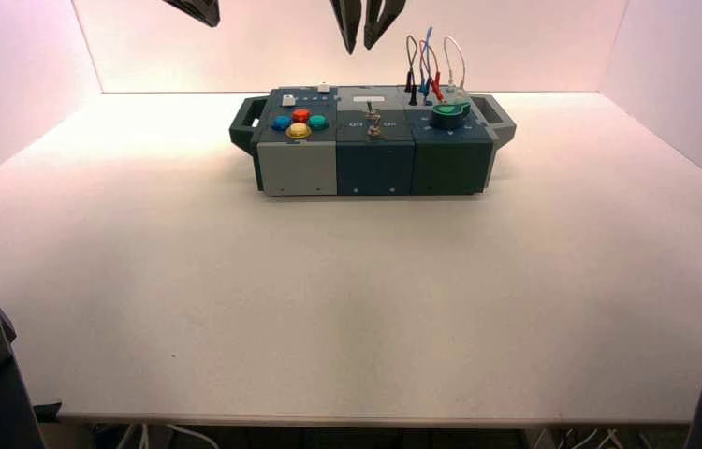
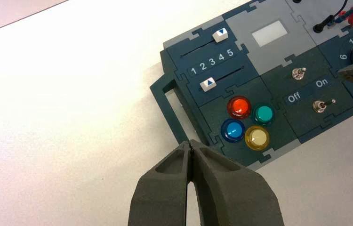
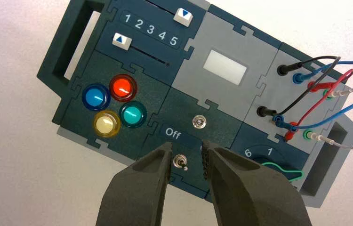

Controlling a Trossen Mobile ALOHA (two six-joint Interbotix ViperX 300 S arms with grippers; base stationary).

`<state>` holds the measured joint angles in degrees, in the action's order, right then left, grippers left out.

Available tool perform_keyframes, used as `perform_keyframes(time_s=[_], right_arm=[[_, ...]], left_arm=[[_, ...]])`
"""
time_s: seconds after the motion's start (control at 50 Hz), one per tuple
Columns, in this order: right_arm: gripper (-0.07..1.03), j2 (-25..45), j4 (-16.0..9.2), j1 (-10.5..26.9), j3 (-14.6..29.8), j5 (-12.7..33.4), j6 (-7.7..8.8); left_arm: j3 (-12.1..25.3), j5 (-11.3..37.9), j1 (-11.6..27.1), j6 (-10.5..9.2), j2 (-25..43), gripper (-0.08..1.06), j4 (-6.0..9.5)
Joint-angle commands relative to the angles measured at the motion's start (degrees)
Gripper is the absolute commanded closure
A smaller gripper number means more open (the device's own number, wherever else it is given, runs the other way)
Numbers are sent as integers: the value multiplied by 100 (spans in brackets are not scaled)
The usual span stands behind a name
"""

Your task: Turn the knob to position 3.

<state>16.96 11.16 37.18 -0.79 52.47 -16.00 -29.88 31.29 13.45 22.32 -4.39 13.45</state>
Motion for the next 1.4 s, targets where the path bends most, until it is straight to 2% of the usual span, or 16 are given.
perform_keyframes(time_s=[0.02, 0.24, 0.38, 0.48, 0.52, 0.62, 0.66, 0.72, 0.76, 0.82, 0.86, 1.0, 1.18, 1.34, 1.4], right_arm=[[63, -299, 18, 35, 132, -26, 0], [65, -316, 26, 35, 123, -9, 0], [86, -308, 70, 0, 132, 88, 176], [93, -299, 123, -35, 149, 132, 281], [99, -299, 149, -97, 167, 193, 413], [99, -281, 132, -167, 193, 220, 703], [98, -281, 123, -202, 202, 229, 747], [98, -272, 18, -396, 220, 272, 940], [98, -272, -53, -475, 220, 281, 984], [98, -299, -369, -756, 220, 290, 1257], [98, -308, -589, -914, 237, 325, 1503], [98, -272, -1055, -1257, 237, 378, 2004], [98, -176, -1072, -1459, 167, 378, 2338], [98, -79, -1072, -1573, 105, 229, 2522], [98, -53, -1072, -1600, 79, 211, 2540]], left_arm=[[79, -44, 26, 9, -123, 101, 0], [70, -26, 18, 9, -185, 101, 0], [79, -26, 26, 9, -237, 101, -9], [62, -44, 18, 9, -255, 101, 0], [53, -26, 26, 9, -272, 101, -9], [53, 0, 35, 18, -272, 101, 0], [53, 18, 53, 18, -272, 101, -9], [79, 105, 185, 62, -308, 101, 0], [79, 114, 220, 79, -325, 101, 0], [79, 149, 352, 123, -387, 101, -9], [79, 193, 448, 158, -422, 101, -9], [105, 290, 589, 158, -483, 101, 0], [149, 439, 729, 158, -589, 101, 0], [185, 571, 905, 158, -589, 101, 0], [185, 615, 958, 158, -571, 101, 0]])
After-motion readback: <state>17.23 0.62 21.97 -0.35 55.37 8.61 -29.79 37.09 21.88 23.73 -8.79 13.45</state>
